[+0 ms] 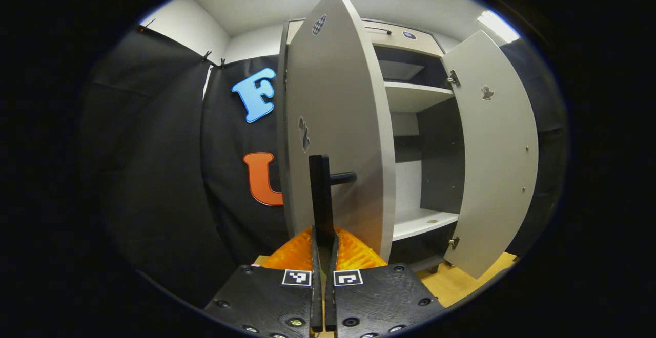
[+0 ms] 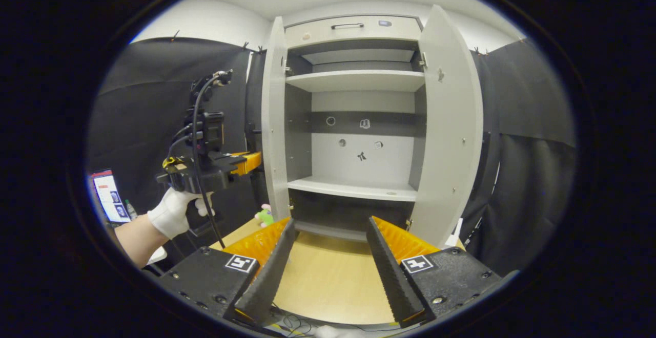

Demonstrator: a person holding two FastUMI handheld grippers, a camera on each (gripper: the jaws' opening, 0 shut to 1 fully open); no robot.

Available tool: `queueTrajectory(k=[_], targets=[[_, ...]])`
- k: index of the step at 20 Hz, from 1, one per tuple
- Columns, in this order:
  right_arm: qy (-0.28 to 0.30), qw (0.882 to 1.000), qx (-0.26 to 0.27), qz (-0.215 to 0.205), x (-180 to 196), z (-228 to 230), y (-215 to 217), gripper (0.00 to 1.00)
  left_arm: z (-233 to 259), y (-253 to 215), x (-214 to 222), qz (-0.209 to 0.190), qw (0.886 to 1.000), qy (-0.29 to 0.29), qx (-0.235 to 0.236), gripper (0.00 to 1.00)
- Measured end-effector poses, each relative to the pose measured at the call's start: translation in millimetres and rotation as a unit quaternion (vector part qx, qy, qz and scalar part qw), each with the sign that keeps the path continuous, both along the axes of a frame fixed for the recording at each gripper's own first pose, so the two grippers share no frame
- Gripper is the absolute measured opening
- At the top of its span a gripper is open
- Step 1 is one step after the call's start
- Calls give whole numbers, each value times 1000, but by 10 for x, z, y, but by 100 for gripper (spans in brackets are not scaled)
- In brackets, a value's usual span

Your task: Open the right door of the double-door shoe cabinet with the right hand, and open the left door with the left hand.

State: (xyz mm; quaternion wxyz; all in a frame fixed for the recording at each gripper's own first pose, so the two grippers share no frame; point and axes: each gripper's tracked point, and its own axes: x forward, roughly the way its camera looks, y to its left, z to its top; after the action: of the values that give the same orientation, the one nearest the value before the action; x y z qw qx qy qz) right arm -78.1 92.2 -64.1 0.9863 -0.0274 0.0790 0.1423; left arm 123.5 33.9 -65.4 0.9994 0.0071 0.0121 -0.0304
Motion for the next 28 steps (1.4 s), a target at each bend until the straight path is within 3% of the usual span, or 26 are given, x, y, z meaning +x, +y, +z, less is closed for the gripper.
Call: queueTrajectory(k=[9,13,16,28], targets=[[3,1000,-1,16,73,-22,155,88,-62,677,-28,29,1000,3,-9,0],[8,1000,-3,23,95,-70,221,88,-84,908,14,5,1000,1,-31,0],[10,1000,-3,25,120,-71,254,88,-89,904,18,-17,1000,-11,-22,0],[9,1000,-6,29,123,-50,250,88,-92,922,4,-1,999,9,-31,0]])
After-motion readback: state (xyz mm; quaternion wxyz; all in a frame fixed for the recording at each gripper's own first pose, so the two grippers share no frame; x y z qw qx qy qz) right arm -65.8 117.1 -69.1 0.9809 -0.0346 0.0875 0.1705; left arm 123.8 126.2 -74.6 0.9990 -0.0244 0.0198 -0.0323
